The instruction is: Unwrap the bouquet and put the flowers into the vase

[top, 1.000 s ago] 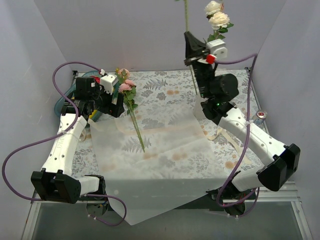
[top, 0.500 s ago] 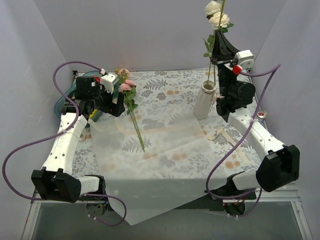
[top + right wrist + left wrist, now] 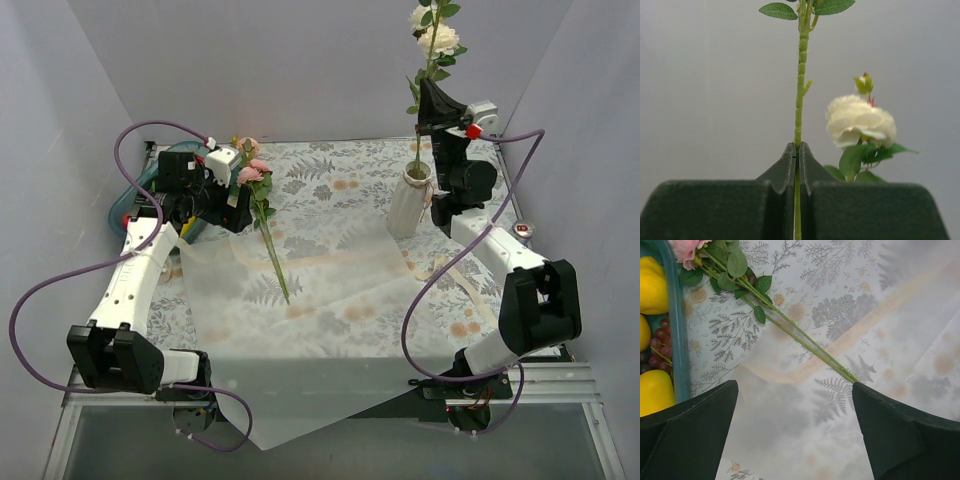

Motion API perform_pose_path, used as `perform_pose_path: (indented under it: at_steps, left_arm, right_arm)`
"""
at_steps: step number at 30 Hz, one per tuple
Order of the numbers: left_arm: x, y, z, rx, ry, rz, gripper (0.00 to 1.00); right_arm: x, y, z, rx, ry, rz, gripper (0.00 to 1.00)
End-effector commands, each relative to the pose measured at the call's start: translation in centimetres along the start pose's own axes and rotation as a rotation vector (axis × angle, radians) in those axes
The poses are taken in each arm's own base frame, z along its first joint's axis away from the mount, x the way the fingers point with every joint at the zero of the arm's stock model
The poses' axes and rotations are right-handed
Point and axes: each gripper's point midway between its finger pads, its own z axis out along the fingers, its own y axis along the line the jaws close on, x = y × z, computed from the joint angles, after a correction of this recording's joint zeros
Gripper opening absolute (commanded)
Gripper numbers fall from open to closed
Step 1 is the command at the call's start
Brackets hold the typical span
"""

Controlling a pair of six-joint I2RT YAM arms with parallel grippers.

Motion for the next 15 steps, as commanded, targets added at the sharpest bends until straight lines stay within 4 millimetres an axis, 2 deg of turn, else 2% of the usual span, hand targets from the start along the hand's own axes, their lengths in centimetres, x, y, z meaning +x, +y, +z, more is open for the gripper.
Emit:
perform_pose_path:
  at_steps: [1, 8, 13, 14, 15]
  left_arm:
    - [-1.4, 0.2, -0.4, 0.003, -0.030, 0.017, 0.98]
    - [-1.3, 0.4, -0.1, 0.002, -0.014, 0.012, 0.98]
    - [-1.2, 0.4, 0.0, 0.002, -0.010, 0.011, 0.98]
    - [-1.2, 0.4, 0.0, 0.000, -0.009, 0.011, 0.98]
    - [-1.2, 0.5, 0.0, 0.001, -0.008, 0.010, 0.98]
  right_arm:
    - [-7.5, 0.6, -0.4, -0.036, -0.326, 0.030, 0.01]
    - [-6.2, 0.4, -0.9, -0.046, -0.320, 0.041, 0.01]
    - [-5.9, -0.1, -2.2, -0.015, -0.301, 0.032, 0.02]
    - [-5.2, -0.4, -2.8, -0.001, -0.277, 0.032, 0.08]
    - [-5.6, -0.5, -3.1, 0.010, -0.274, 0.023, 0.13]
